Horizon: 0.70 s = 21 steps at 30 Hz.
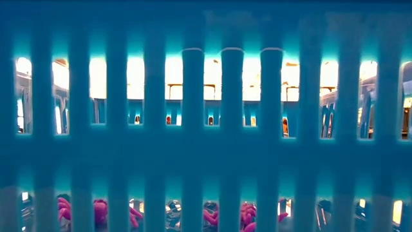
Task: Sort Halloween decoration
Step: Put the green spider toy into the red bin
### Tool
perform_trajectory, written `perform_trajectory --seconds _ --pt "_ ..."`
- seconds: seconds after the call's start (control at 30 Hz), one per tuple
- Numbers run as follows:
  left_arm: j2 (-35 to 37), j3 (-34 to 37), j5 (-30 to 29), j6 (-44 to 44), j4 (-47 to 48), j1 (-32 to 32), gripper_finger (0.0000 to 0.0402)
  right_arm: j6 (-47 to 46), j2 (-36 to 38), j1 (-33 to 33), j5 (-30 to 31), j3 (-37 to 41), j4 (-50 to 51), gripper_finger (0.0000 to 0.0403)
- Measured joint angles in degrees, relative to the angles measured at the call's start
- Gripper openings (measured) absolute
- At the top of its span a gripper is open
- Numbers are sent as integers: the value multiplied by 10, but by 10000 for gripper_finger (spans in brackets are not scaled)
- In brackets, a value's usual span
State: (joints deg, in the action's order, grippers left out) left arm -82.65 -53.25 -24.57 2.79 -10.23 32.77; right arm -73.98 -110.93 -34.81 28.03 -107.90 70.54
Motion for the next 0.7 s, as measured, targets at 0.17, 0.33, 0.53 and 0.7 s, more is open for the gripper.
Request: perform_trajectory --seconds 0.17,0.33,0.53,0.7 --pt "0 0 -14 22 28 0 129 -123 -6 -34 -177 0 28 0" --pt "0 1 -15 51 66 4 129 -226 -30 -79 -279 0 40 0" --pt "0 1 -12 66 97 7 129 -249 -79 -113 -344 0 45 0" --pt "0 1 0 66 96 7 129 -234 -94 -107 -353 0 75 4"
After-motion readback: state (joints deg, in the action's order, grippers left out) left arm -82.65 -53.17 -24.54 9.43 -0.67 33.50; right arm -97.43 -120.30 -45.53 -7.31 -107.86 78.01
